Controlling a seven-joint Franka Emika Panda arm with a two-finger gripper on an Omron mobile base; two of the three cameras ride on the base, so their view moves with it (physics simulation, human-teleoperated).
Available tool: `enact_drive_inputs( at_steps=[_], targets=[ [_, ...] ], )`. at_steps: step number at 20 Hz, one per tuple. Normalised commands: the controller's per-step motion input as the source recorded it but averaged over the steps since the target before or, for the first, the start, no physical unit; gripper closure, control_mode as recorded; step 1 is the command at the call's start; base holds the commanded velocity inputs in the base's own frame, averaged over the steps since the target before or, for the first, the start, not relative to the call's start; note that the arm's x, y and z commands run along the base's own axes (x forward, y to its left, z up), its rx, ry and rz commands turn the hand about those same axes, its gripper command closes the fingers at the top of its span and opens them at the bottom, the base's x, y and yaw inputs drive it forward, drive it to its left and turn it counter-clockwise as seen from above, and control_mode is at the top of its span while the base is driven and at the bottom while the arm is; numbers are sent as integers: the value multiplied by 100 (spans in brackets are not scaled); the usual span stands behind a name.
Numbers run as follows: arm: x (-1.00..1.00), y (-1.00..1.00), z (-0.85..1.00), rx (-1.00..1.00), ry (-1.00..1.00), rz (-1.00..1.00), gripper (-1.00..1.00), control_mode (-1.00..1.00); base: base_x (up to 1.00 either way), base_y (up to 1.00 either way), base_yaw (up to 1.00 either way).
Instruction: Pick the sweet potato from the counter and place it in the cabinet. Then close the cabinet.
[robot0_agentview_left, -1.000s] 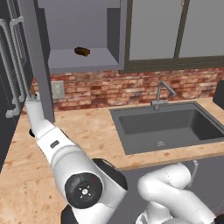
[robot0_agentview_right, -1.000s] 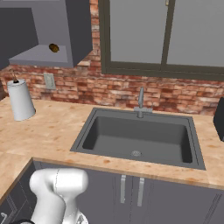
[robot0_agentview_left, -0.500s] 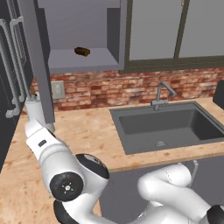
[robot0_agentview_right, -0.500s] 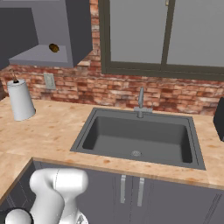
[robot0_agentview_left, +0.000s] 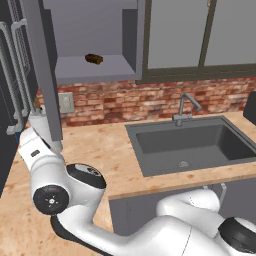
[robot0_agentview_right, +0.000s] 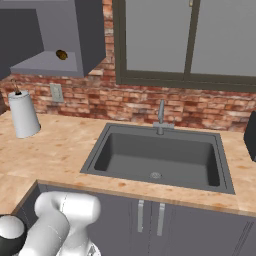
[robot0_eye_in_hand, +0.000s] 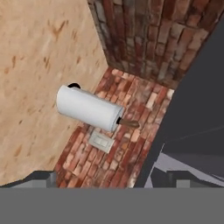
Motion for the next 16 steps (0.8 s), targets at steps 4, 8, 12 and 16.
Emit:
enact_drive_inputs(
  at_steps=[4,8,12,16],
  targets=[
    [13,48,0,0,0,-11,-100,-100,0,0,0],
    [23,32,0,0,0,-13,-100,-100,0,0,0],
    [31,4,0,0,0,-17,-100,-100,0,0,0],
    [16,-1,9,0,0,-16,-100,-100,0,0,0]
  ],
)
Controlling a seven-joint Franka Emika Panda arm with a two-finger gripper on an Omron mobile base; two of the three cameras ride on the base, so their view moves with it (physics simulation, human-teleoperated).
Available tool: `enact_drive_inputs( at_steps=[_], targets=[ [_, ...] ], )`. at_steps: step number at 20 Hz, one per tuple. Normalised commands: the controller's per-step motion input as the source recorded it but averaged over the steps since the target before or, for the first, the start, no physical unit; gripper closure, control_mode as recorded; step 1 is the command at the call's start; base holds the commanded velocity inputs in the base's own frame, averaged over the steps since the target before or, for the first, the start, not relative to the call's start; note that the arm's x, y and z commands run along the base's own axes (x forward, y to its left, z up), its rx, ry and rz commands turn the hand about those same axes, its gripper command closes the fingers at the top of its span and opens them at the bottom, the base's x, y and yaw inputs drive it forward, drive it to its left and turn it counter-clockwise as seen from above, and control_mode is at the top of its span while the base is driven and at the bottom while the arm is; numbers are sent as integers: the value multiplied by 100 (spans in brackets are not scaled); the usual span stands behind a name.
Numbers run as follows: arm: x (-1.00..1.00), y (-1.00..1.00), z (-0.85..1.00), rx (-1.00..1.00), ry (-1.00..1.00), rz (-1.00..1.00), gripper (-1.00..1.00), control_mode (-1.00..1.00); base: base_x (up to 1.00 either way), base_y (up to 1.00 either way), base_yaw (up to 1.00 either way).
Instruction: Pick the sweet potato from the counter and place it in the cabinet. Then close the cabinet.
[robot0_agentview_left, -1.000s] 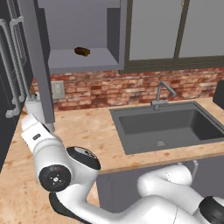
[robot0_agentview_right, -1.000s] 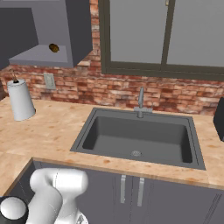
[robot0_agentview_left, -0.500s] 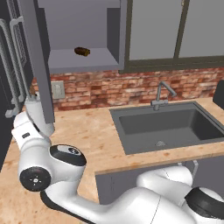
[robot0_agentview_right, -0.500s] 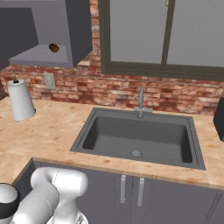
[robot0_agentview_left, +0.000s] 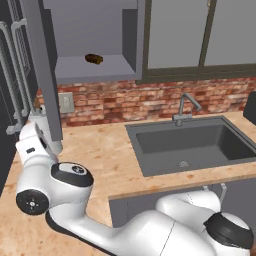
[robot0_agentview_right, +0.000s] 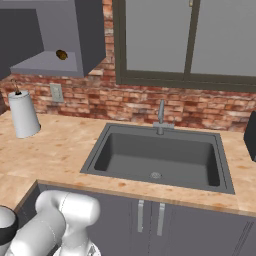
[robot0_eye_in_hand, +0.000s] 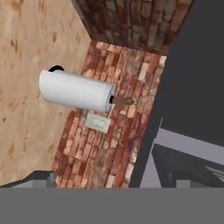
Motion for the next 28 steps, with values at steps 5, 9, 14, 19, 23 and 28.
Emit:
enact_drive_inputs(
  at_steps=[5,9,14,19,23,28],
  targets=[
    [1,-25,27,3,-5,-16,-100,-100,0,0,0],
    [0,-45,46,5,-9,-16,-100,-100,0,0,0],
    [-5,-64,43,7,-9,-15,-100,-100,0,0,0],
    [-5,-74,31,7,-11,-11,-100,-100,0,0,0],
    [9,-81,35,7,-7,-10,-100,-100,0,0,0],
    [31,-79,36,7,-4,-9,-100,-100,0,0,0]
  ],
)
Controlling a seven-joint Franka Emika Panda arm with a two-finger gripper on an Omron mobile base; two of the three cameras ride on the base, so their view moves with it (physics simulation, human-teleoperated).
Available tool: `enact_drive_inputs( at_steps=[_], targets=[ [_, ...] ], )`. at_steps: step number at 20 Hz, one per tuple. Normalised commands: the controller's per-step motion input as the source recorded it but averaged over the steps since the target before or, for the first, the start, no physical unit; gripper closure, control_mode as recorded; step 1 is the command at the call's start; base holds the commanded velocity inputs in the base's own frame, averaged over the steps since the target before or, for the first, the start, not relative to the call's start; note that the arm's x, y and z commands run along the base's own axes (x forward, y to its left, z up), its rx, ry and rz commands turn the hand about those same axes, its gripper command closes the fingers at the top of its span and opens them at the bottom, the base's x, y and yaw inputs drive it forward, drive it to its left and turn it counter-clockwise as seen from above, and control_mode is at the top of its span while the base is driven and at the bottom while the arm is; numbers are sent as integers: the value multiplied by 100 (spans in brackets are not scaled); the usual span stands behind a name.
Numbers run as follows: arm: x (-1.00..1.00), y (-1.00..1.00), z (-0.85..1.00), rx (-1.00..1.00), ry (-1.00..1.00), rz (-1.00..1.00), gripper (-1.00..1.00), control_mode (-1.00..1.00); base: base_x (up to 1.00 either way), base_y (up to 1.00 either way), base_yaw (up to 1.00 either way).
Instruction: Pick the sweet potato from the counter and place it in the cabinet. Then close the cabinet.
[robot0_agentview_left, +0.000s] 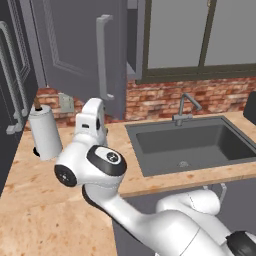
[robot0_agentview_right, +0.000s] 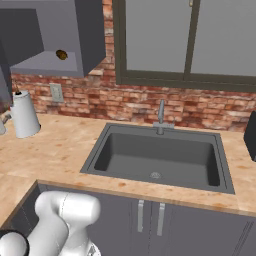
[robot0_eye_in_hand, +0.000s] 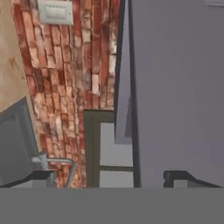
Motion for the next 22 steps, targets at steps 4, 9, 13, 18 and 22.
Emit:
enact_drive_inputs(
  at_steps=[4,9,13,18,22],
  targets=[
    [42,-76,45,7,-4,-9,-100,-100,0,0,0],
    [63,-71,48,6,0,-11,-100,-100,0,0,0],
    [67,-61,42,5,0,-11,-100,-100,0,0,0],
    [65,-49,30,5,0,-12,-100,-100,0,0,0],
    [58,-41,18,6,0,-11,-100,-100,0,0,0]
  ],
)
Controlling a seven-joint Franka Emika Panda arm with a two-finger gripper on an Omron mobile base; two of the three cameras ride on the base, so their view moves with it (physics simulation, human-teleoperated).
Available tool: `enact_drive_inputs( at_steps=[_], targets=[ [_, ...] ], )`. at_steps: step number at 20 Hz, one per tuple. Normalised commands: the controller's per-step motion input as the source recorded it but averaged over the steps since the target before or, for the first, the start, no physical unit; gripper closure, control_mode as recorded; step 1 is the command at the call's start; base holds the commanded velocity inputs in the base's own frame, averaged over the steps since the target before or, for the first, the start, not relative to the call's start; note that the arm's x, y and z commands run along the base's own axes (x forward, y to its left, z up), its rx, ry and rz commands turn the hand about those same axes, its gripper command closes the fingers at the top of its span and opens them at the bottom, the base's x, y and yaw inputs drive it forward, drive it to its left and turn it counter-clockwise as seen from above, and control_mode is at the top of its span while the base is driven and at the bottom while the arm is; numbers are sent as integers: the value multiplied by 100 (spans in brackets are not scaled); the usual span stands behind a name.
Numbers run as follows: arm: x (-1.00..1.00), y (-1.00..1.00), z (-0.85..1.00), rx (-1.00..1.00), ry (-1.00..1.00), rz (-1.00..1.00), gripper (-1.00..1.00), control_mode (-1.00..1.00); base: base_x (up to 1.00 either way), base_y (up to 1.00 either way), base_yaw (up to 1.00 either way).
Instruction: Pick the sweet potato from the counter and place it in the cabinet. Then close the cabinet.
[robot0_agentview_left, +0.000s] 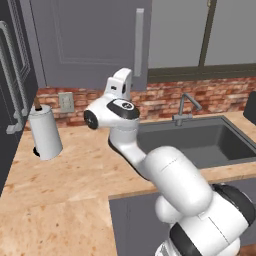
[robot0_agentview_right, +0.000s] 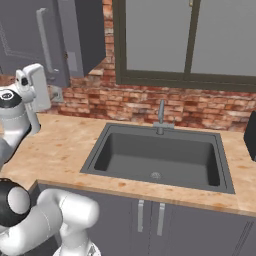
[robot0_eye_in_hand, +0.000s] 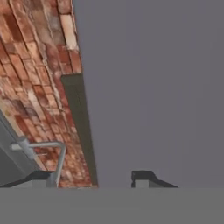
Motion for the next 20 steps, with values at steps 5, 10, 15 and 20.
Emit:
enact_drive_inputs(
  at_steps=[5,10,15,20],
  targets=[
    [61,-36,2,7,0,-10,-100,-100,0,0,0],
    [45,-40,0,9,0,-8,-100,-100,0,0,0],
    [35,-43,5,11,0,-6,-100,-100,0,0,0],
    [22,-36,4,12,0,-5,-100,-100,0,0,0]
  ],
)
